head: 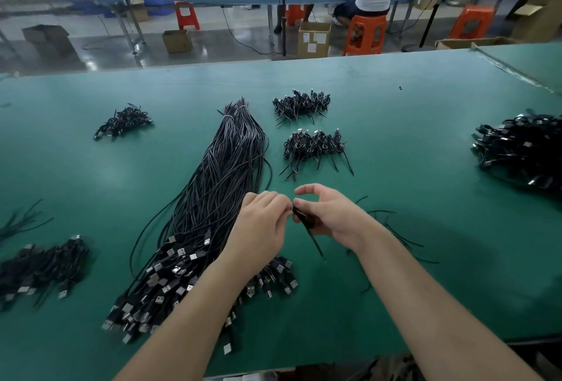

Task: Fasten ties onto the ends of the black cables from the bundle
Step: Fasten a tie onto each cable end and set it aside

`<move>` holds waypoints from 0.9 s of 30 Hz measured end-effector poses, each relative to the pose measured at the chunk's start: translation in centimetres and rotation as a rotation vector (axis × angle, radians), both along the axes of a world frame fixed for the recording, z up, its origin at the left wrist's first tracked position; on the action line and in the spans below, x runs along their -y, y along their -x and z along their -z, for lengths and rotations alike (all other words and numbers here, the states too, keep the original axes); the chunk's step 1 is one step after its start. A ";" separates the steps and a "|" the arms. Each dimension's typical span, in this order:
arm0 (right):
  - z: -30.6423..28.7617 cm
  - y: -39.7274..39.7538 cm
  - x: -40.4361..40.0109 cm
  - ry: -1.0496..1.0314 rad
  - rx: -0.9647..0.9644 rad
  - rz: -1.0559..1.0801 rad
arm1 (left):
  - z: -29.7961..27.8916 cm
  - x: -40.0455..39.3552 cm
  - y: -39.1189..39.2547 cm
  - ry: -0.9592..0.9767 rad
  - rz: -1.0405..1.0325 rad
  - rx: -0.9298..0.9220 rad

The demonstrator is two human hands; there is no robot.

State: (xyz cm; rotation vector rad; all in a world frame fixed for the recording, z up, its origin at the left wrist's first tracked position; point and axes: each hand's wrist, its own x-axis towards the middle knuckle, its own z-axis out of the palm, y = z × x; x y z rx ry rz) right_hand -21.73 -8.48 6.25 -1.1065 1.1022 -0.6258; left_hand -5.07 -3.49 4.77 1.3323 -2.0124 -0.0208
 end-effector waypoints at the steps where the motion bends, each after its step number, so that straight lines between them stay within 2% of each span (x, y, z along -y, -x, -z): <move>1: 0.0 0.0 -0.1 -0.030 0.038 -0.025 | 0.0 -0.1 0.0 0.049 0.010 0.037; 4: 0.1 0.2 -0.2 -0.032 0.146 -0.066 | 0.0 -0.4 0.0 0.048 0.009 -0.050; 6: 0.2 0.4 0.0 -0.018 0.185 -0.054 | -0.2 -0.4 0.1 -0.161 -0.045 -0.261; 8: 0.2 0.7 0.0 -0.005 0.223 -0.074 | -0.4 0.1 -0.1 -0.441 -0.117 -0.564; 10: 0.3 0.8 -0.2 0.093 0.169 -0.108 | -0.5 0.6 -0.3 -0.623 -0.171 -0.792; 12: 0.4 0.7 -0.2 0.228 0.002 -0.102 | -0.5 0.7 -0.3 -0.708 -0.160 -0.885; 15: 0.3 0.7 0.0 0.287 -0.137 -0.063 | -0.4 0.4 -0.1 -0.741 -0.133 -0.872; 18: 0.3 0.8 0.0 0.254 -0.063 -0.096 | -0.4 0.5 -0.2 -0.714 -0.149 -0.809; 23: 0.1 0.7 0.2 0.156 -0.147 -0.069 | -0.4 -0.1 0.4 -0.513 -0.130 -0.579; 25: 0.0 0.7 0.3 0.038 -0.069 -0.063 | -0.3 -0.7 0.5 -0.360 -0.086 -0.480; 27: -0.1 0.5 0.4 -0.112 0.149 -0.081 | -0.3 -1.2 0.6 -0.161 -0.062 -0.324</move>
